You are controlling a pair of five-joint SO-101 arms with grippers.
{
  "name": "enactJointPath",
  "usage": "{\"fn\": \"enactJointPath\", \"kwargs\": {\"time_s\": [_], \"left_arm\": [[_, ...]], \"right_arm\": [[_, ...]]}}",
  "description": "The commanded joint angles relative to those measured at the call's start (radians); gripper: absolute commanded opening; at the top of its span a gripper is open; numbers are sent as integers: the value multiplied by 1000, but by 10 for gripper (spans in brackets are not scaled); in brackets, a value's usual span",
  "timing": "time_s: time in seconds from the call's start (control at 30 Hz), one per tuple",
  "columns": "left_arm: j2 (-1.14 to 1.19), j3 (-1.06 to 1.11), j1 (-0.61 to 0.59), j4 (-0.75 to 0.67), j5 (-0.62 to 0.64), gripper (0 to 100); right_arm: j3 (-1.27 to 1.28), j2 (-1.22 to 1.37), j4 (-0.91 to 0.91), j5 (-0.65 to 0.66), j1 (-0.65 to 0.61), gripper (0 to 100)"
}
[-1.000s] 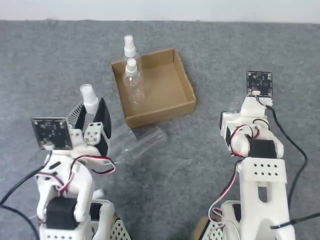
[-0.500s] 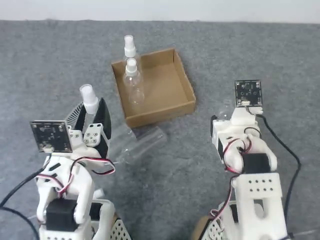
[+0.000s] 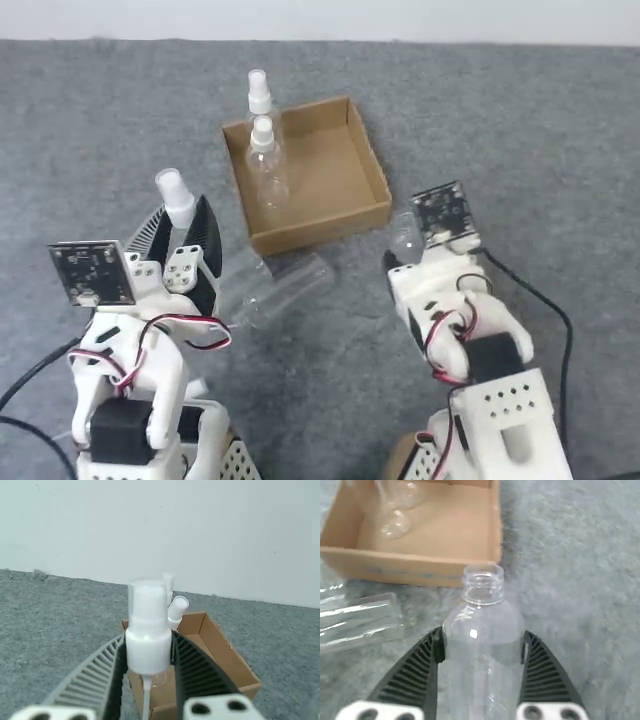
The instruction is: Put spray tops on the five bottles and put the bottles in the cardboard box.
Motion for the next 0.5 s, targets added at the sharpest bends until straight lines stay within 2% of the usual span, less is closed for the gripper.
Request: {"fn": "enactJointPath", "kwargs": {"time_s": [0.0,0.37,0.47], "left_arm": [[-14,-16,6,5,14,58],[-14,-62,6,-2,57,33],[-14,-64,6,-5,57,33]], "right_arm": [[8,-68,-18,40,-58,96],[86,-197,-18,54,-185,101],[109,-225,-18,107,-220,99]]}}
